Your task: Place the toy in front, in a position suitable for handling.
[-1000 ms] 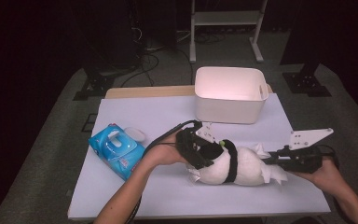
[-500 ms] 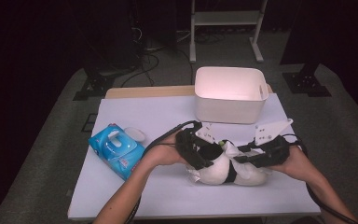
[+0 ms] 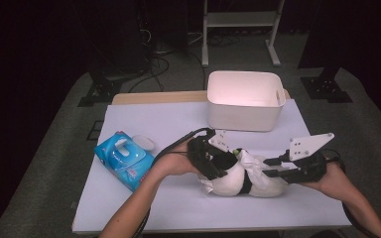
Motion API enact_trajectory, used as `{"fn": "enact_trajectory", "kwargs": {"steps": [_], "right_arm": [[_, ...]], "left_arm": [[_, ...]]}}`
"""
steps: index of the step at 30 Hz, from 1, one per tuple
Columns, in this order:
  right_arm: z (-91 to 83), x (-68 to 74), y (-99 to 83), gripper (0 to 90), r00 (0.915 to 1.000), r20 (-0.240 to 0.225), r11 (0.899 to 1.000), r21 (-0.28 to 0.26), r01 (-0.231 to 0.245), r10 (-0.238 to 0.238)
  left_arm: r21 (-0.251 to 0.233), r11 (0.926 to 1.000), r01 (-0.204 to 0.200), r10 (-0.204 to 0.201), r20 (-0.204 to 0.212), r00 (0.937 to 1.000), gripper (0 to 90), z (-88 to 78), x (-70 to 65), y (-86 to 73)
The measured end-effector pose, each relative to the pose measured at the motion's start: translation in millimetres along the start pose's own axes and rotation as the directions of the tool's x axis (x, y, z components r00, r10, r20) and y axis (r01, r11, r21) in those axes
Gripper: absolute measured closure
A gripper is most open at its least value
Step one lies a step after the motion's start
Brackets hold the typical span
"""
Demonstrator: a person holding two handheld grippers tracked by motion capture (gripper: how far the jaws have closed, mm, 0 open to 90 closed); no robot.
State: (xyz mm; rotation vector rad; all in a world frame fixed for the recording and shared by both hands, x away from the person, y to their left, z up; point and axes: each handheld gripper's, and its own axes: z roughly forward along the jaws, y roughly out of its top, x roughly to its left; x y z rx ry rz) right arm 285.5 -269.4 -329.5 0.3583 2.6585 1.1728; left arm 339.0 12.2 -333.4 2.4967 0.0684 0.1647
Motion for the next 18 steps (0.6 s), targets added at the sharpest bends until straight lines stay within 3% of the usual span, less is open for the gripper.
{"fn": "enact_trajectory", "kwargs": {"steps": [5,8,14,18], "right_arm": [[11.8,-1.0,-0.8,83.5,0.9999,-0.014,1.0,0.008,0.005,-0.004],[16.9,-0.9,6.3,83.7,0.9997,-0.015,1.0,0.009,0.018,-0.018],[28.1,-1.7,24.3,72.1,0.9991,-0.015,0.999,-0.021,0.04,-0.041],[35.8,-2.6,35.7,69.4,0.9985,-0.017,0.998,-0.032,0.051,-0.051]], "left_arm": [[0.003,1.0,-0.001,0.001,-0.005,1.0,23.5,0.1,-1.1,0.5],[0.008,0.9999,-0.009,0.009,-0.006,0.9999,23.5,0.2,-1.4,1.6],[0.003,1.0,-0.007,0.007,-0.006,1.0,23.5,0.3,-2.3,1.4],[0.004,0.9999,-0.016,0.016,-0.01,0.9998,23.5,0.6,-3.8,2.0]]}}
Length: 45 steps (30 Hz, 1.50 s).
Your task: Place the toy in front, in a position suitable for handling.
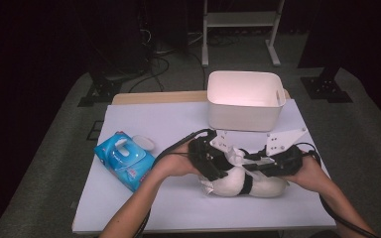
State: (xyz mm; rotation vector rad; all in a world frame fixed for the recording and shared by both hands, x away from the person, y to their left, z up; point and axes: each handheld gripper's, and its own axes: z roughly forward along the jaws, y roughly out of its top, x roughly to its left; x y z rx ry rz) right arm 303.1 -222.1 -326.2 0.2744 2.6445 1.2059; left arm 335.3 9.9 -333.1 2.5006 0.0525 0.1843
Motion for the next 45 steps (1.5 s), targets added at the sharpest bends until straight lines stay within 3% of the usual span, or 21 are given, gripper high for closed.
{"fn": "enact_trajectory", "kwargs": {"steps": [8,12,17,24,33,37,41,45], "right_arm": [[22.4,-5.2,17.9,68.2,0.9999,-0.007,1.0,0.006,-0.013,0.013],[29.2,-5.4,19.8,76.8,0.9997,-0.016,0.999,0.031,-0.016,0.017],[19.9,-4.9,11.3,81.2,0.9996,-0.018,0.999,0.049,-0.018,0.019],[2.3,-6.9,-13.5,82.0,0.996,-0.033,0.995,0.059,-0.081,0.083],[-6.4,-8.0,-28.2,82.3,0.9936,-0.047,0.99,0.1,-0.098,0.103],[-8.2,-11.2,-35.9,82.8,0.9898,-0.054,0.988,0.084,-0.127,0.132],[-9.4,-9.3,-37.2,83.0,0.9926,-0.053,0.99,0.091,-0.105,0.11],[-15.7,-11.9,-42.7,83.0,0.9911,-0.053,0.989,0.085,-0.118,0.123]], "left_arm": [[-0.001,1.0,-0.007,0.007,0.005,1.0,23.5,1.4,-3.1,-0.2],[-0.008,1.0,0.003,-0.003,0.011,0.9999,23.5,1.8,-3.6,-2.0],[-0.017,0.9998,0.0,0.0,0.002,1.0,23.7,2.7,-3.7,-1.0],[-0.035,0.9994,0.007,-0.007,0.004,1.0,23.8,4.0,-3.4,0.6],[-0.046,0.9989,0.003,-0.003,-0.005,1.0,23.6,5.0,-2.0,4.1],[-0.08,0.9967,0.015,-0.016,-0.008,0.9998,22.6,-0.4,-2.0,2.0],[-0.093,0.9949,0.038,-0.039,-0.005,0.9992,21.5,-5.5,-2.2,-3.6],[-0.109,0.9901,0.089,-0.084,0.048,0.9953,19.1,-0.4,-0.2,-14.6]]}}
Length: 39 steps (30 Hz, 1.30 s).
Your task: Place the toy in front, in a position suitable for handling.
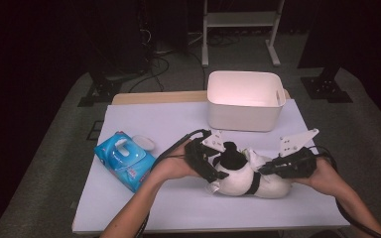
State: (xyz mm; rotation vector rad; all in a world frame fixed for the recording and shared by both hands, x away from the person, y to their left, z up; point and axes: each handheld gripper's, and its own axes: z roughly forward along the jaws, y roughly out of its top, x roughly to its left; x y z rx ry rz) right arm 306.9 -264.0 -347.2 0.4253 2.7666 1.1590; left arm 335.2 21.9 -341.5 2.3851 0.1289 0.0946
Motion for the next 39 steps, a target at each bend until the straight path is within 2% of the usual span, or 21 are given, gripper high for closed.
{"fn": "enact_trajectory", "kwargs": {"steps": [3,6,7,8,11,13,15,18,24,26,28,31,34,36,38,39], "right_arm": [[-4.6,-1.4,-6.3,83.2,0.9999,-0.006,1.0,-0.013,-0.015,0.015],[-8.1,-1.3,-11.1,83.2,0.9997,-0.01,1.0,-0.022,-0.022,0.022],[-8.6,-1.1,-11.6,83.2,0.9995,-0.013,0.999,-0.024,-0.029,0.028],[-8.9,-0.1,-11.4,83.2,0.9996,-0.009,0.999,-0.027,-0.028,0.028],[-13.6,0.6,-9.1,83.3,0.9994,-0.002,0.998,-0.059,-0.034,0.034],[-16.4,-2.5,-7.6,83.3,0.9983,-0.022,0.994,-0.091,-0.055,0.054],[-16.4,-3.3,-4.3,83.4,0.9982,-0.031,0.993,-0.106,-0.054,0.051],[-15.6,-2.5,2.6,83.5,0.9981,-0.045,0.988,-0.149,-0.048,0.042],[-8.2,-3.5,11.6,83.4,0.9983,-0.049,0.985,-0.171,-0.039,0.031],[-6.8,-4.0,16.1,83.5,0.9984,-0.048,0.982,-0.185,-0.038,0.03],[-5.3,-4.9,21.2,83.4,0.9982,-0.053,0.98,-0.197,-0.037,0.027],[0.6,-6.2,28.9,83.4,0.9985,-0.049,0.979,-0.201,-0.034,0.025],[5.9,-7.8,29.8,83.4,0.999,-0.036,0.983,-0.183,-0.034,0.027],[6.9,-7.4,25.2,83.4,0.9995,-0.018,0.986,-0.164,-0.027,0.025],[4.8,-8.9,16.7,83.5,0.9991,-0.01,0.986,-0.164,-0.042,0.041],[4.7,-9.5,12.1,83.5,0.9989,0.004,0.989,-0.144,-0.046,0.047]], "left_arm": [[-0.045,0.9984,0.034,-0.032,0.054,0.998,18.5,5.6,1.7,-7.2],[-0.089,0.9948,0.049,-0.04,0.105,0.9936,19.6,14.3,2.7,-10.4],[-0.113,0.9927,0.042,-0.027,0.13,0.9911,26.2,16.0,1.9,-10.9],[-0.134,0.9904,0.036,-0.018,0.13,0.9913,31.0,16.7,1.2,-10.5],[-0.164,0.9855,0.042,-0.021,0.125,0.992,35.3,10.2,1.1,-5.0],[-0.155,0.9875,0.026,-0.009,0.114,0.9935,36.2,5.8,-1.3,1.3],[-0.135,0.9908,0.005,0.008,0.095,0.9954,36.2,3.5,-3.6,6.5],[-0.13,0.9915,0.005,0.006,0.086,0.9962,36.7,-1.5,-3.5,8.9],[-0.134,0.9908,0.019,-0.01,0.067,0.9977,37.7,-18.1,-0.4,10.3],[-0.15,0.9884,0.019,-0.011,0.052,0.9986,37.6,-28.0,0.4,13.9],[-0.138,0.9903,0.006,-0.002,0.027,0.9996,37.6,-37.4,-0.4,18.8],[-0.114,0.9935,-0.011,0.01,-0.008,0.9999,37.4,-46.2,-1.3,24.3],[-0.065,0.9977,-0.016,0.014,-0.024,0.9996,37.0,-41.8,-1.1,26.6],[-0.076,0.997,-0.016,0.015,-0.014,0.9998,36.5,-37.5,-0.8,27.3],[-0.089,0.9958,-0.02,0.019,-0.011,0.9998,35.6,-35.8,-0.8,29.9],[-0.09,0.9957,-0.024,0.023,-0.013,0.9997,35.1,-35.4,-0.7,32.0]]}}
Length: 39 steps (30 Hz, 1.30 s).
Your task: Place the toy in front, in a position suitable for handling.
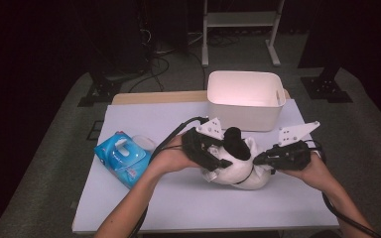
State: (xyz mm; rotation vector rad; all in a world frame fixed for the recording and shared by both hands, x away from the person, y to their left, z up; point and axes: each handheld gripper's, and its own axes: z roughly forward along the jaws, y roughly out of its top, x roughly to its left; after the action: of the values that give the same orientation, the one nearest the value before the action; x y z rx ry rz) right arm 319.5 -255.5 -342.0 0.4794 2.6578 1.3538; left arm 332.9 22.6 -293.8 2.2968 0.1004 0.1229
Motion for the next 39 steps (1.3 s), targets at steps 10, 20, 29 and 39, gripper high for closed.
{"fn": "enact_trajectory", "kwargs": {"steps": [10,20,29,39], "right_arm": [[-2.8,-7.1,-25.0,83.7,0.999,0.003,0.999,-0.024,-0.045,0.045],[-5.6,-14.0,-29.9,83.8,0.9977,0.013,0.997,-0.029,-0.067,0.067],[-10.0,-18.2,-34.4,83.7,0.9966,0.025,0.997,-0.023,-0.078,0.078],[-18.0,-21.2,-45.4,83.6,0.9947,0.038,0.995,-0.03,-0.095,0.096]], "left_arm": [[-0.02,0.9998,-0.009,0.009,-0.01,0.9999,28.4,2.7,-1.4,7.8],[-0.056,0.9979,0.033,-0.034,-0.019,0.9992,26.6,-10.7,1.8,-16.1],[-0.05,0.9971,0.057,-0.058,-0.016,0.9982,25.5,-8.2,5.4,-35.1],[-0.023,0.9943,0.105,-0.105,-0.002,0.9945,25.5,3.1,10.8,-50.9]]}}
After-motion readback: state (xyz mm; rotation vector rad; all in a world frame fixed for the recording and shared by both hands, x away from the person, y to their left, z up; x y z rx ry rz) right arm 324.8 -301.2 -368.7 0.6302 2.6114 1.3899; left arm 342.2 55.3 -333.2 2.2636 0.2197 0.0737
